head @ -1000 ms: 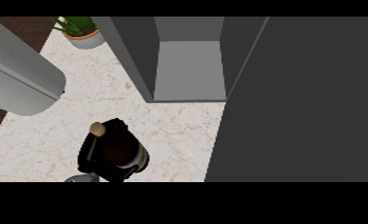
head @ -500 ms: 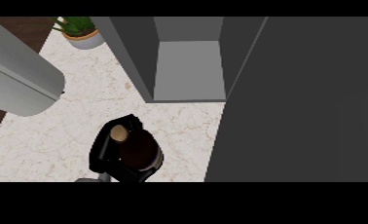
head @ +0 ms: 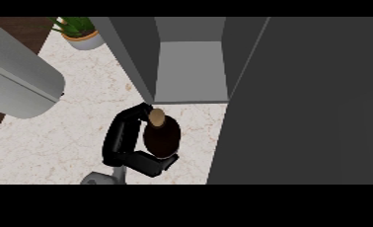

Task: Pick up the wine, place it into the cabinet and close the cabinet

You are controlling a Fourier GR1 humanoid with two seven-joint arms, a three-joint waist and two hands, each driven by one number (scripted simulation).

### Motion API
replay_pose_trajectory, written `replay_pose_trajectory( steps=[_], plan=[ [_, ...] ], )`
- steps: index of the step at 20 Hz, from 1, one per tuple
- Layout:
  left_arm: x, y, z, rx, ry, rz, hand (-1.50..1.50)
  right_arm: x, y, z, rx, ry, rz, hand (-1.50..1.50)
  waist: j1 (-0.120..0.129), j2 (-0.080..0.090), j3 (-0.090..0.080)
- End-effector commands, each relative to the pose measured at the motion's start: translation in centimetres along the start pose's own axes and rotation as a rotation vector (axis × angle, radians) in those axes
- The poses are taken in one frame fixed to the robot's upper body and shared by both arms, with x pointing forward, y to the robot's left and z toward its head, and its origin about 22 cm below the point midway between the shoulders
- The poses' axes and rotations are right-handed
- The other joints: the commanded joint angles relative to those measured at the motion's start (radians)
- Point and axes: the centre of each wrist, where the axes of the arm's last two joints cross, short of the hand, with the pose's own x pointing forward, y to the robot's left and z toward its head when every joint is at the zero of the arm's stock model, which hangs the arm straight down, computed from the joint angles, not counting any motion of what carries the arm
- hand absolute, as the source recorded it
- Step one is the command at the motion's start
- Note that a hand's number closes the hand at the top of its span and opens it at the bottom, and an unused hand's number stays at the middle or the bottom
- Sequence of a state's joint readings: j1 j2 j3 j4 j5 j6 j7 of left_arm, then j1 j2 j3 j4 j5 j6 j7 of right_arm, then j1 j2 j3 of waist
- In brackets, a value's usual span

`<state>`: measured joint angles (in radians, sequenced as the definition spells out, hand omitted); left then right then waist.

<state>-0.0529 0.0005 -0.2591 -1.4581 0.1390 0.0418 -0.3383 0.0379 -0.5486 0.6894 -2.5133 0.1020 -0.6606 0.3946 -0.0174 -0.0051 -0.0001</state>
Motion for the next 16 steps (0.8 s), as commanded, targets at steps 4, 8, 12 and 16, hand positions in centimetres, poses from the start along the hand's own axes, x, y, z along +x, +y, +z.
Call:
replay_pose_trajectory(
  steps=[4, 8, 12, 16],
  plan=[
    [0.2, 0.3, -3.4, 0.052, 0.012, -0.092, 1.5, 4.6, -0.8, 2.9, 0.016, -0.042, -0.092, -1.5, -0.008, 0.0, -0.001],
    [0.5, 0.0, -6.0, 0.029, -0.021, -0.115, 1.5, 3.6, -1.0, 1.6, 0.002, -0.042, -0.073, -1.5, 0.003, 0.004, -0.001],
    [-1.1, -0.1, -6.2, 0.019, 0.007, -0.131, 1.5, 4.5, -1.7, 2.6, 0.014, -0.051, -0.071, -1.5, -0.004, 0.004, 0.0],
    [-1.4, -1.5, -8.9, 0.005, 0.012, -0.147, 1.5, 4.5, -1.0, 2.7, 0.045, -0.03, -0.072, -1.5, -0.019, 0.005, -0.002]
  ],
)
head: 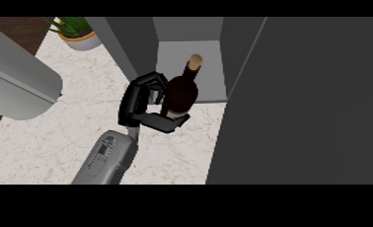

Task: Pick up the wine, place it into the cabinet and close the cabinet

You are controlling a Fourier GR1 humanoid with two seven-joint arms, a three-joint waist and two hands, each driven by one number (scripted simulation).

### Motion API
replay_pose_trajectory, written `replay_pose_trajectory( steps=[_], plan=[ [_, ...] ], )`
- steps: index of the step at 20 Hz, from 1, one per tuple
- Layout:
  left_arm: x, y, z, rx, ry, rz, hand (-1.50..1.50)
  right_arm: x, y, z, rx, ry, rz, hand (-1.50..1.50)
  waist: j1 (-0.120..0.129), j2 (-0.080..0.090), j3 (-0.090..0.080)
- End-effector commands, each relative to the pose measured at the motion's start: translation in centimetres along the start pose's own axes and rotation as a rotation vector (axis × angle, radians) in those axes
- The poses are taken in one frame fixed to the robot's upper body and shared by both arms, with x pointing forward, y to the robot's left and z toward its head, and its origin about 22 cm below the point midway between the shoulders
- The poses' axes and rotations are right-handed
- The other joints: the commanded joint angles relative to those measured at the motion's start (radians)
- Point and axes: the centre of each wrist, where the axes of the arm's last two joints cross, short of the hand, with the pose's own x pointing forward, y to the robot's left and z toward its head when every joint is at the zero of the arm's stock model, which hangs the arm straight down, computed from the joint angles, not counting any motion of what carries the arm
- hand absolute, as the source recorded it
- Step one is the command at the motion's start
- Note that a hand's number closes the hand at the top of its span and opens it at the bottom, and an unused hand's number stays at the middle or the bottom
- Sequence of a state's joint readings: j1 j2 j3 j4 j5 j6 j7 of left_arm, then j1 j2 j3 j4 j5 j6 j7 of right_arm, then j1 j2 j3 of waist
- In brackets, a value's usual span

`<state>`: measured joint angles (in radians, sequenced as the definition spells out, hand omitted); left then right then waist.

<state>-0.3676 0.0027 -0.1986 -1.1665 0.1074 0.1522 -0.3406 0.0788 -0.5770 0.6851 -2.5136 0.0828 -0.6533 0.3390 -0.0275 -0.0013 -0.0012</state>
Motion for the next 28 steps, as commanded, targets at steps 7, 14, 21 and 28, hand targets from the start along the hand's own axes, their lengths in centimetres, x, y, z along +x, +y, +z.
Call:
replay_pose_trajectory(
  steps=[7, 14, 21, 28],
  plan=[
    [-1.2, -0.7, -4.2, -0.013, 0.041, -0.006, 1.5, 4.4, -1.0, 2.4, 0.027, -0.041, -0.093, -1.5, -0.009, 0.002, 0.001],
    [-1.0, -2.6, -6.4, 0.021, 0.041, 0.002, 1.5, 3.8, -0.6, 2.5, 0.032, -0.045, -0.12, -1.5, -0.031, 0.006, 0.0],
    [-1.4, -2.7, -8.1, 0.041, 0.078, -0.032, 1.5, 3.6, -0.6, 2.6, 0.036, -0.061, -0.122, -1.5, -0.037, 0.009, 0.0],
    [-0.6, -3.2, -10.3, 0.064, 0.167, -0.153, 1.5, 2.9, -0.7, 2.2, 0.06, -0.068, -0.126, -1.5, -0.051, 0.016, 0.001]
  ],
)
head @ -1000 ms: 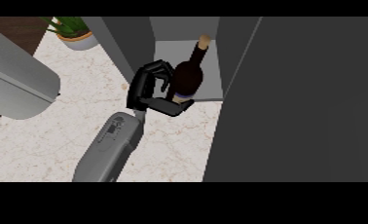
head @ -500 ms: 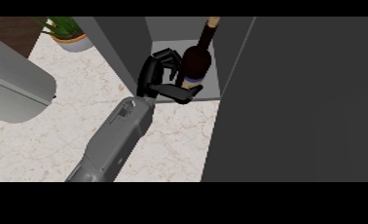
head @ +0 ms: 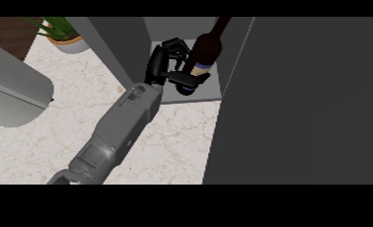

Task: Pick up the wine, place it into the cabinet and close the cabinet

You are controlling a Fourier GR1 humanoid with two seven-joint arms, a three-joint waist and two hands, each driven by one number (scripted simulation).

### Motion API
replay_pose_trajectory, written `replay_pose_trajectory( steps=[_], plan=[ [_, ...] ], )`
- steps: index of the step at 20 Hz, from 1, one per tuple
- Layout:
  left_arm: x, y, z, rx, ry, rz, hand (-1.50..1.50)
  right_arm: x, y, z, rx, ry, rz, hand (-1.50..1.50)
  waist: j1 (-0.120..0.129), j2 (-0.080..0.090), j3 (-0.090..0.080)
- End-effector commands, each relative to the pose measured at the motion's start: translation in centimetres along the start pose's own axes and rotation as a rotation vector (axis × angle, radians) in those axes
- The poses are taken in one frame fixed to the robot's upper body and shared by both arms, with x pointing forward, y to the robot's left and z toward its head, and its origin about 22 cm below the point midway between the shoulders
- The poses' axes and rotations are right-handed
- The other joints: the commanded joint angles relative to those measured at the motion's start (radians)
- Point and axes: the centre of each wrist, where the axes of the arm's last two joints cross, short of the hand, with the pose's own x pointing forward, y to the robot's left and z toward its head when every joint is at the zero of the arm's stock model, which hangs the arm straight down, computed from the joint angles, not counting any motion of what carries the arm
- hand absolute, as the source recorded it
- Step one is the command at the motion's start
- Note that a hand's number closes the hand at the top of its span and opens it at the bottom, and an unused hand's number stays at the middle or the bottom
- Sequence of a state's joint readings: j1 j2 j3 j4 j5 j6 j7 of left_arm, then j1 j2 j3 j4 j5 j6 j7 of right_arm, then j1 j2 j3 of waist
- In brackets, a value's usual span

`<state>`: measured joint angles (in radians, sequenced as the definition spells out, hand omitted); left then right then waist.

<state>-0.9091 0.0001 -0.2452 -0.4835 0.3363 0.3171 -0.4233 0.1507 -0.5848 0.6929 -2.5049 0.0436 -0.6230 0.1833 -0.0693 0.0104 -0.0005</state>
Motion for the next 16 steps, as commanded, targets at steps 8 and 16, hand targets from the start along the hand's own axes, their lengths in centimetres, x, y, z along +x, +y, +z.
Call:
replay_pose_trajectory(
  steps=[8, 16],
  plan=[
    [-1.1, 1.2, -0.7, 0.113, 0.084, 0.034, 1.5, 3.2, -0.1, 1.7, 0.033, -0.005, -0.132, -1.5, -0.023, 0.008, -0.001],
    [0.0, 1.4, -2.0, 0.153, 0.078, 0.008, 1.5, 2.2, -0.3, 1.4, 0.049, -0.007, -0.117, -1.5, -0.036, 0.021, 0.0]
  ],
)
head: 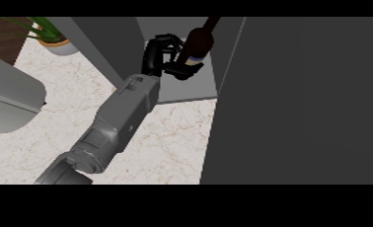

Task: Pick up the wine, place it into the cabinet and close the cabinet

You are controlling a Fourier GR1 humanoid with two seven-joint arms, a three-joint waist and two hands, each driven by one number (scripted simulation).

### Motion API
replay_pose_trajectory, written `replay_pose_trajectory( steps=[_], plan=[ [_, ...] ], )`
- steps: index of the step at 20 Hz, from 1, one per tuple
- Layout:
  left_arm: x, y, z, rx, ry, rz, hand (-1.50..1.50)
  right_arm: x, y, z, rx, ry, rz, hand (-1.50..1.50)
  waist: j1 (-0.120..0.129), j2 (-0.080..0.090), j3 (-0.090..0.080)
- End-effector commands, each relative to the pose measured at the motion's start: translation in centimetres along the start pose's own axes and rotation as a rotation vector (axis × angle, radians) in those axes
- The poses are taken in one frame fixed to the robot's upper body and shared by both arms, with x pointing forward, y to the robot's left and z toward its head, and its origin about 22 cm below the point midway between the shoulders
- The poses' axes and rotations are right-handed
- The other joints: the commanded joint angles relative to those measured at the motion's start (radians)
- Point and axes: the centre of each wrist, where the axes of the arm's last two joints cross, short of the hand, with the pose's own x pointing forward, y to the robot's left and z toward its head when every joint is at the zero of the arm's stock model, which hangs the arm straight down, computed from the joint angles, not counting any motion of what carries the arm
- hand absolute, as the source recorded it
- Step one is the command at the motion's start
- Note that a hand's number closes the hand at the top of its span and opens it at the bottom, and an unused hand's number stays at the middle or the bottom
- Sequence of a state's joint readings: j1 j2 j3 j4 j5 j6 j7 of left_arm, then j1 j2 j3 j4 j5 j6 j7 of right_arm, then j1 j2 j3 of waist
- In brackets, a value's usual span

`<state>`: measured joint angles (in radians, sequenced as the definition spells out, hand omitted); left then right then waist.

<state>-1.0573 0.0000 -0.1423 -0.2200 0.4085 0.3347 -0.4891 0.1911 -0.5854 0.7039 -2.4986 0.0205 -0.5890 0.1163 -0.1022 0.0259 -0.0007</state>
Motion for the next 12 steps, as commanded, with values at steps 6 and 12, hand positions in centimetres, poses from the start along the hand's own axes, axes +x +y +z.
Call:
replay_pose_trajectory(
  steps=[6, 12],
  plan=[
    [1.2, 1.8, -1.4, 0.089, -0.047, -0.095, -1.5, 2.8, -0.1, 1.1, 0.039, -0.019, -0.115, -1.5, -0.009, 0.006, 0.0],
    [0.5, 3.8, -1.4, 0.137, -0.072, -0.185, -1.5, 2.7, 0.0, 1.3, 0.065, -0.027, -0.118, -1.5, -0.027, 0.016, -0.002]
  ],
)
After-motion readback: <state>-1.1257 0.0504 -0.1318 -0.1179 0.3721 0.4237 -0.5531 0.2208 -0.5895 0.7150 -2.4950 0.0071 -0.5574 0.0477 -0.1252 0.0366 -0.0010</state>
